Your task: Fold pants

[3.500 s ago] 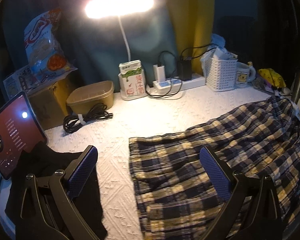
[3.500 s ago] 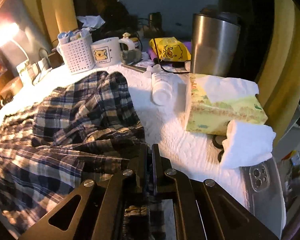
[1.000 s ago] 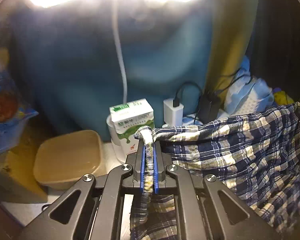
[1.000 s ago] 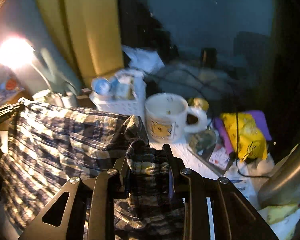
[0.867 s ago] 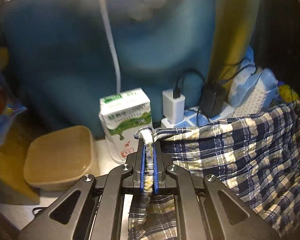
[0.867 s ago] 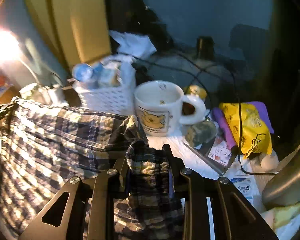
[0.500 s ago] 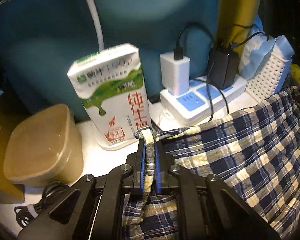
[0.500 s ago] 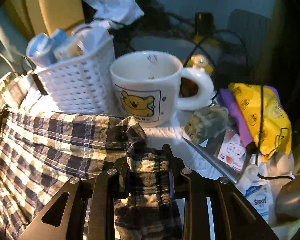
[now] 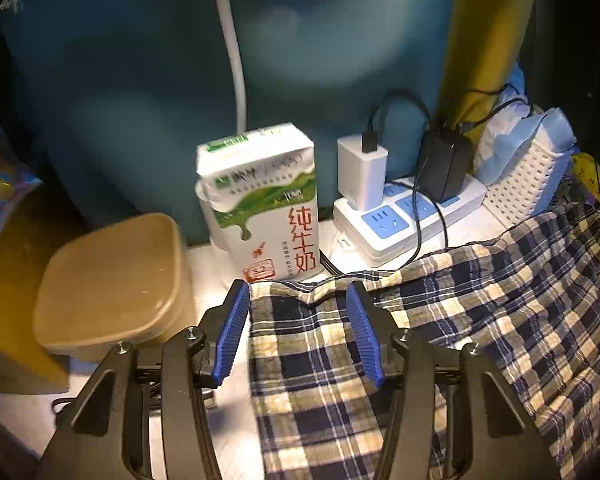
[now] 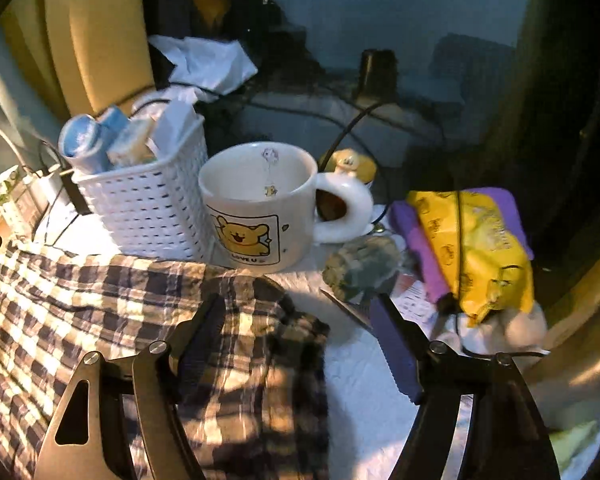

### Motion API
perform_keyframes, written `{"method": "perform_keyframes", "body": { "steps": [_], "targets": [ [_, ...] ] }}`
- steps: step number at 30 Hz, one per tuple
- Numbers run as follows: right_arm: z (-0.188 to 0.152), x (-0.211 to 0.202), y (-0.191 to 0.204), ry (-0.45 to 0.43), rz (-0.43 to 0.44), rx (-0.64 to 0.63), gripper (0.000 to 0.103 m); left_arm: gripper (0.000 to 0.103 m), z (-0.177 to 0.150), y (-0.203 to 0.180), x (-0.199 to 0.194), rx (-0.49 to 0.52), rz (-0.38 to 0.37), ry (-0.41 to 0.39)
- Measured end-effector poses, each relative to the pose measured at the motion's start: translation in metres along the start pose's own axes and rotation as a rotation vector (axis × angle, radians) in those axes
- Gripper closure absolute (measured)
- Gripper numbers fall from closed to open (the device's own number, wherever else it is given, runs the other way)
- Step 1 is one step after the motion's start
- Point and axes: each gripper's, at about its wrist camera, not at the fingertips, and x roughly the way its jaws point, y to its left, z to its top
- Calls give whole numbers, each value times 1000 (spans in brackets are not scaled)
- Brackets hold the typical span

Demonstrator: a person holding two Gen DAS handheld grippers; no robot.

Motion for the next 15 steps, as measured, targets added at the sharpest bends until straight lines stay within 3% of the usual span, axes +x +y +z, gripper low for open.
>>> {"method": "perform_keyframes", "body": {
  "steps": [8,12,15],
  "targets": [
    [-25,-60,-7,-37,1,-22,26,49,-16,-2,-47,-20,-3,-55],
    [-47,-82,-10,-44,1,-25,26,39,-39,-4,-77,-46,-16,-61],
    [-63,-95,-11,-44,5,-16,26,38,-56,-10,-91,-61,-26,-59]
  ]
}}
